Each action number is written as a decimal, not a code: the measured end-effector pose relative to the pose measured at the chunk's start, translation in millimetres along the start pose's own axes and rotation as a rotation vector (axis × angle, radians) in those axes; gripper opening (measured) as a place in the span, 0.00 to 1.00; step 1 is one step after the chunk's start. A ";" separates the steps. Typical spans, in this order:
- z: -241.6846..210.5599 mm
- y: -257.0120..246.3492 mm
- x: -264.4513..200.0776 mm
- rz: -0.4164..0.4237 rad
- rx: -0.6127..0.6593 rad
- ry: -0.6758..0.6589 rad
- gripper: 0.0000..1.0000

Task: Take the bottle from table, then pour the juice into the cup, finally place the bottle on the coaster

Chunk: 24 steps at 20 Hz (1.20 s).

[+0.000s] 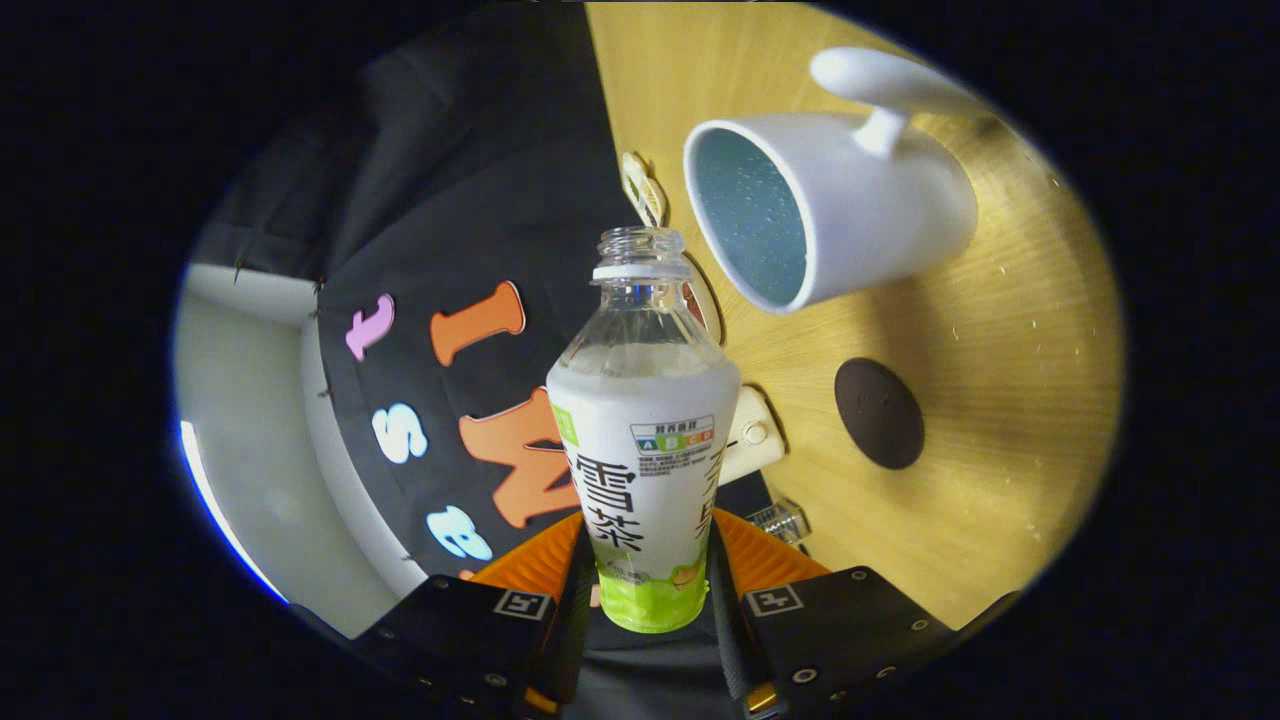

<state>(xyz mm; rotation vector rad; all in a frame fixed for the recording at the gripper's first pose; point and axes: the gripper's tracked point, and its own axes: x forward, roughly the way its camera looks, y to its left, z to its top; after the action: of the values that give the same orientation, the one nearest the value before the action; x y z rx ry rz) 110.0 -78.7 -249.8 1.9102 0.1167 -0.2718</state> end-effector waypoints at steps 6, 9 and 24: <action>12.4 -27.9 -0.2 -0.090 -0.535 -0.007 0.56; 17.6 -16.5 8.9 -0.078 -0.742 -0.011 0.56; 23.2 -40.3 57.6 -0.160 -1.573 0.009 0.56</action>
<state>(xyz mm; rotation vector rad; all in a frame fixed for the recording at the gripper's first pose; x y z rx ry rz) 154.1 -89.2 -308.3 0.3379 0.3595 -0.1698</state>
